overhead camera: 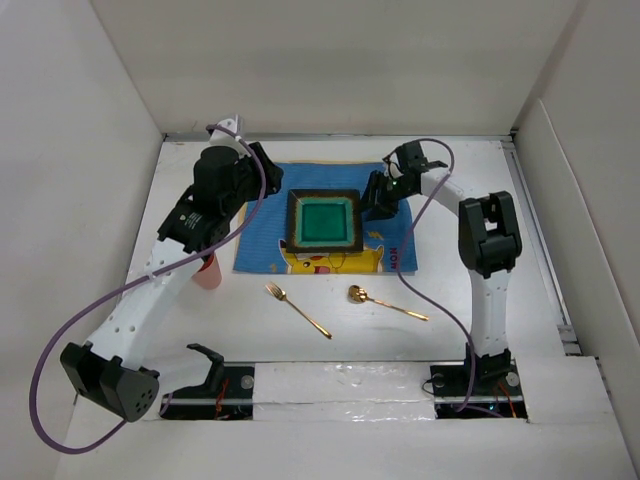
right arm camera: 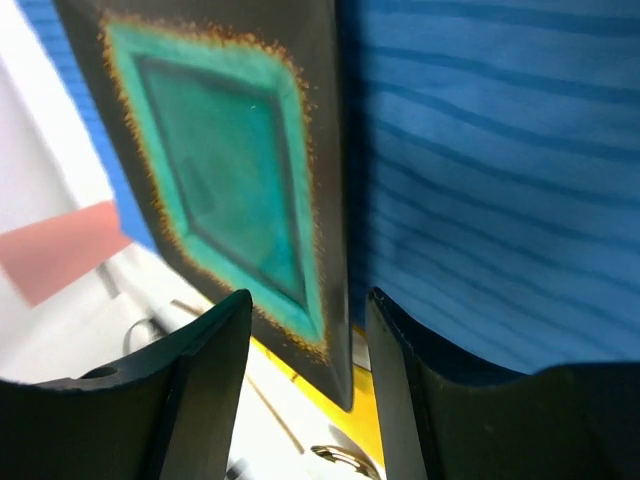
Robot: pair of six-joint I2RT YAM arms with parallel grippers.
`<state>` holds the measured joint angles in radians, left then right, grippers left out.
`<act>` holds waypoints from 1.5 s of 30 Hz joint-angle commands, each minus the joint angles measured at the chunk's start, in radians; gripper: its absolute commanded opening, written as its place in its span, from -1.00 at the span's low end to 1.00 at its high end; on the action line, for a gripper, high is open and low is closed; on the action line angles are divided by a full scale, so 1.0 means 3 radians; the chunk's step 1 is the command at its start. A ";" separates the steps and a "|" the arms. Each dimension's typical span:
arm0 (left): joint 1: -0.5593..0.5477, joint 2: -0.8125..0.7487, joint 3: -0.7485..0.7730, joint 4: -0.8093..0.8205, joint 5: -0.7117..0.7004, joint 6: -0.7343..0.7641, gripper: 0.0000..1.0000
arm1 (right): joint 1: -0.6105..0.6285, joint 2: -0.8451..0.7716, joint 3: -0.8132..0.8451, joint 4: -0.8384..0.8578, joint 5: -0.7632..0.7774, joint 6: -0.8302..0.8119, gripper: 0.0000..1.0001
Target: Set the dinner table for one person
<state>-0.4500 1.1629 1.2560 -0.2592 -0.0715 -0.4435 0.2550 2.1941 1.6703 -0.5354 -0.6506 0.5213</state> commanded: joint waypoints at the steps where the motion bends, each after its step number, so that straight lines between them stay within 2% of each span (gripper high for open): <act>1: 0.0007 -0.0052 0.0388 -0.0051 -0.0145 0.0082 -0.26 | -0.0017 -0.0451 0.0205 -0.0322 0.0562 -0.0163 0.10; 3: 0.0007 -0.0057 0.0532 -0.0178 -0.0196 0.0118 -0.29 | -0.0017 -0.0701 0.0170 -0.0373 0.0929 -0.0148 0.05; 4: 0.0007 -0.0057 0.0700 -0.0230 -0.0201 0.0123 -0.45 | -0.0017 -0.0793 0.0149 -0.0378 0.1048 -0.0137 -0.10; 5: 0.0007 -0.0057 0.0803 -0.0281 -0.0201 0.0128 -0.58 | -0.0017 -0.1002 0.0103 -0.0368 0.1130 -0.0117 -0.34; 6: 0.0007 -0.0067 0.0976 -0.0433 -0.0181 0.0123 -0.93 | 0.0080 -0.1196 0.0037 -0.0171 0.1151 -0.0046 -0.99; 7: 0.0007 -0.0067 0.1064 -0.0435 -0.0171 0.0123 -1.00 | 0.0141 -0.1198 0.0037 -0.0169 0.1151 -0.0045 -1.00; 9: 0.0007 -0.0092 0.1197 -0.0557 -0.0145 0.0083 -1.00 | 0.0320 -0.1391 -0.0025 0.0116 0.1059 0.0092 -1.00; 11: 0.0007 -0.0153 0.1356 -0.0639 -0.0099 0.0026 -1.00 | 0.0739 -0.1423 0.0041 0.0250 0.1125 0.0179 -1.00; 15: 0.0007 -0.0378 0.1458 -0.0853 -0.0079 -0.0147 -0.98 | 0.1444 -0.1138 0.0678 0.0327 0.1391 0.0323 -1.00; 16: 0.0007 -0.0440 0.1479 -0.0884 -0.0124 -0.0214 -0.81 | 0.1567 -0.0949 0.0797 0.0332 0.1452 0.0333 -1.00; 18: 0.0007 -0.0634 0.1499 -0.0935 -0.0160 -0.0250 -0.66 | 0.1890 -0.0749 0.1048 0.0327 0.1605 0.0364 -1.00; 19: 0.0007 -0.0695 0.1535 -0.0951 -0.0211 -0.0260 -0.49 | 0.1977 -0.0510 0.1337 0.0297 0.1657 0.0379 -1.00; 20: 0.0007 -0.0797 0.1565 -0.0982 -0.0212 -0.0275 -0.40 | 0.2059 -0.0396 0.1502 0.0271 0.1713 0.0389 -0.93; 21: 0.0007 -0.0839 0.1591 -0.1032 -0.0222 -0.0286 -0.34 | 0.2211 -0.0264 0.1671 0.0205 0.1855 0.0400 -0.65; 23: 0.0007 -0.0956 0.1607 -0.1084 -0.0217 -0.0311 -0.26 | 0.2350 0.0108 0.2177 0.0149 0.2025 0.0390 -0.24; 24: 0.0007 -0.0982 0.1612 -0.1140 -0.0212 -0.0311 -0.25 | 0.2437 0.0258 0.2371 0.0037 0.2071 0.0374 0.10; 26: 0.0007 -0.1048 0.1571 -0.1267 -0.0212 -0.0301 -0.25 | 0.2539 0.0661 0.2927 -0.0132 0.2127 0.0369 0.32; 28: 0.0007 -0.1069 0.1535 -0.1350 -0.0186 -0.0296 -0.25 | 0.2606 0.0750 0.3089 -0.0143 0.2148 0.0364 0.37; 33: 0.0007 -0.1207 0.1351 -0.1330 -0.0181 -0.0276 -0.25 | 0.2708 0.0873 0.2798 0.0021 0.2255 0.0364 0.40; 37: 0.0007 -0.1238 0.1193 -0.1273 -0.0150 -0.0281 -0.25 | 0.2775 0.1015 0.2798 -0.0005 0.2281 0.0369 0.38; 42: 0.0007 -0.1289 0.1080 -0.1263 -0.0176 -0.0281 -0.25 | 0.2816 0.1093 0.2767 0.0061 0.2276 0.0456 0.12; 45: 0.0007 -0.1310 0.1044 -0.1273 -0.0206 -0.0276 -0.25 | 0.2816 0.1144 0.2736 0.0077 0.2235 0.0461 0.12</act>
<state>-0.4500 0.7891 1.5757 -0.6746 -0.1265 -0.5278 1.0870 2.5088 2.4908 -0.5598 0.0063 0.6498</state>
